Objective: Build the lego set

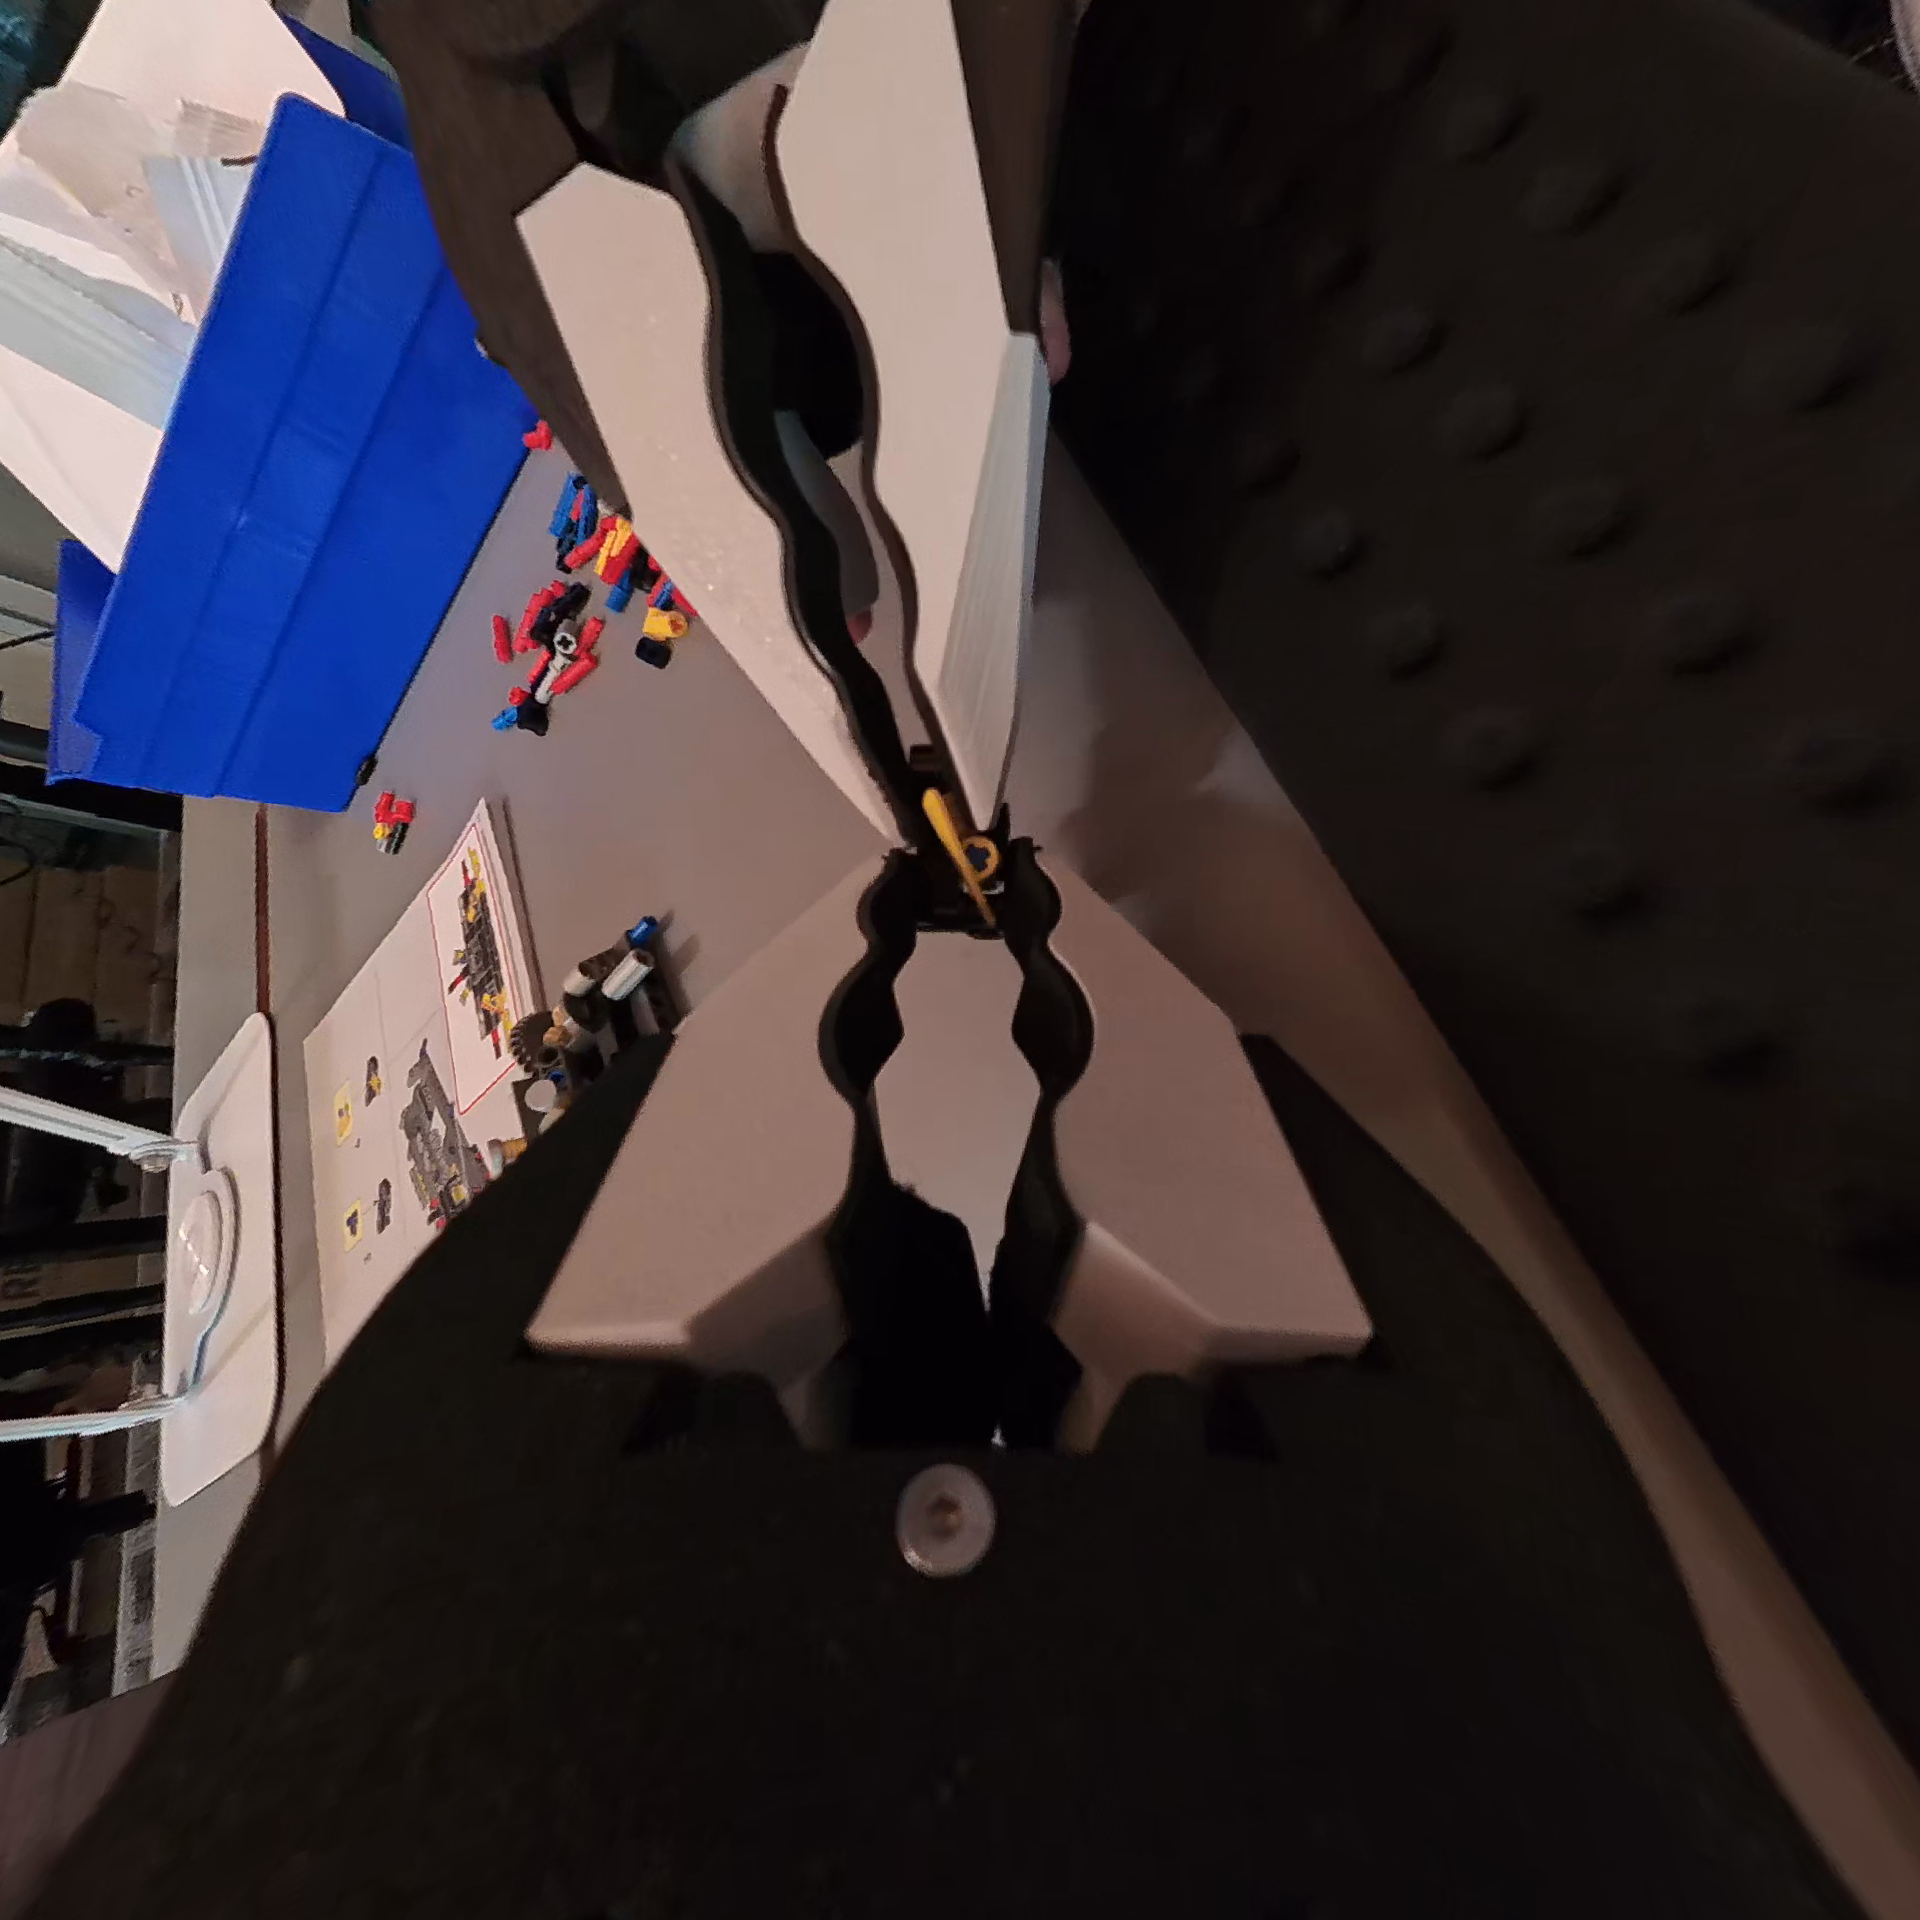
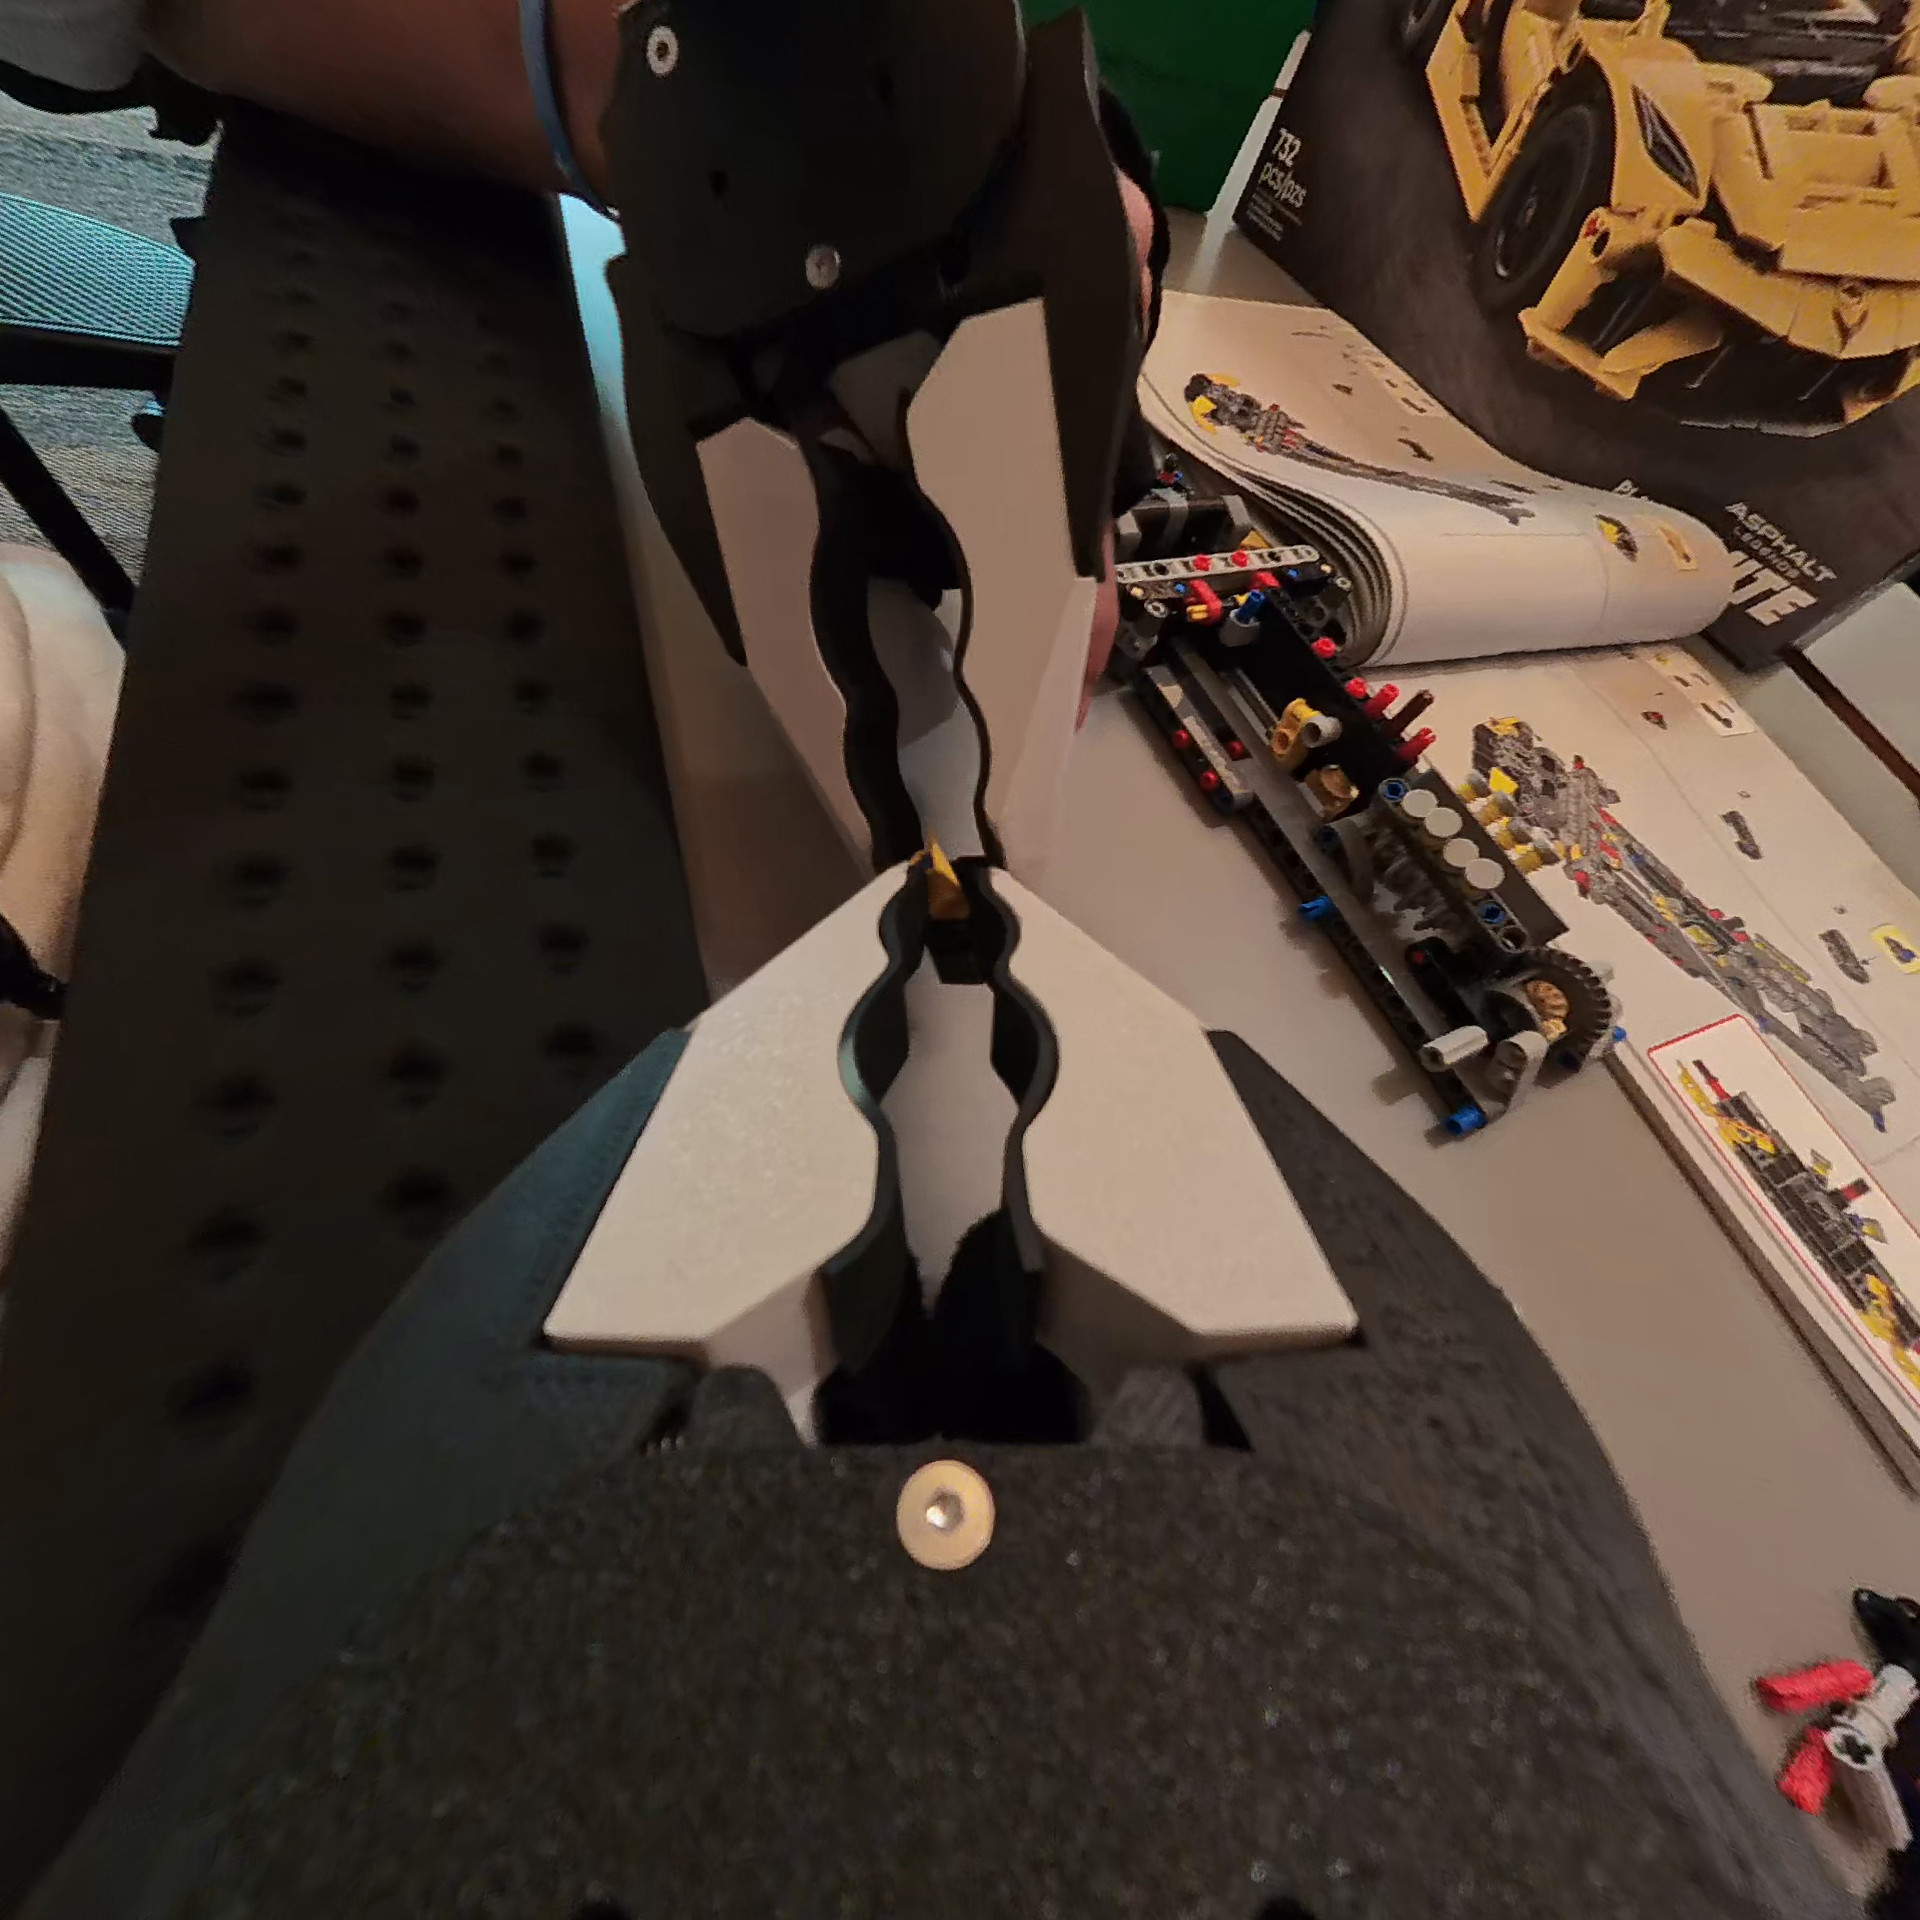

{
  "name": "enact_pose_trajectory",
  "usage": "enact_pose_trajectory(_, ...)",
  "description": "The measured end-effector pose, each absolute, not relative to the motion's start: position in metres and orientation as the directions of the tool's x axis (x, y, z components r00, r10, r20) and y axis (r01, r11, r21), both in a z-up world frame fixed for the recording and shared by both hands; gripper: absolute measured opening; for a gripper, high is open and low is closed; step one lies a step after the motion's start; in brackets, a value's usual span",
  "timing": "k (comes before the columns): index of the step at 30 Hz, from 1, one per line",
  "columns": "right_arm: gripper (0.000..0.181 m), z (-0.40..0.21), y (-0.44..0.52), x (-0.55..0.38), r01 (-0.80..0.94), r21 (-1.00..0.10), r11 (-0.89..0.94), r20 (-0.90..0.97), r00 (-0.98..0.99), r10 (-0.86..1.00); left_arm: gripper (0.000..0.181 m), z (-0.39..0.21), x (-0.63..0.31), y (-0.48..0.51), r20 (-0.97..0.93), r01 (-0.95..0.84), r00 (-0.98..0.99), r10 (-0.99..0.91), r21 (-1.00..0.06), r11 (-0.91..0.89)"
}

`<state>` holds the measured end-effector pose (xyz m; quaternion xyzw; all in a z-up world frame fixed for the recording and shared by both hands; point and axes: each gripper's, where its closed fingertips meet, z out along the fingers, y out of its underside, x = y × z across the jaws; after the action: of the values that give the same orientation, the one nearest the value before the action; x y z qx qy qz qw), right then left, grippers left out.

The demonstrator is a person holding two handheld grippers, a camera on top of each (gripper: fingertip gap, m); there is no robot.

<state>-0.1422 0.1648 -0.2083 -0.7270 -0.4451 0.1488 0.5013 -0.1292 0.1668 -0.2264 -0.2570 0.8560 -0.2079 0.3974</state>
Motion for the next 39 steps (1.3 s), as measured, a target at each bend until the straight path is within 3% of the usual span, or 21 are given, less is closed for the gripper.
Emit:
enact_pose_trajectory(16,0.009,-0.194,0.176,-0.129,0.518,-0.855,-0.018,0.378,0.646,0.663,0.015,-0.227,-0.121,0.187,-0.592,-0.345,-0.478,-0.649,-0.553,0.759)
enact_pose_trajectory(26,0.010,-0.188,0.180,-0.121,0.438,-0.896,-0.070,0.289,0.696,0.658,0.015,-0.218,-0.121,0.207,-0.651,-0.403,-0.393,-0.649,-0.513,0.758)
enact_pose_trajectory(35,0.013,-0.198,0.203,-0.100,0.364,-0.898,-0.247,0.171,0.805,0.568,0.015,-0.196,-0.204,0.283,-0.580,-0.639,0.079,-0.810,-0.654,0.406)
enact_pose_trajectory(39,0.035,-0.206,0.229,-0.124,0.282,-0.878,-0.387,0.056,0.863,0.502,0.015,-0.199,-0.264,0.308,-0.395,-0.638,0.305,-0.867,-0.760,0.122)
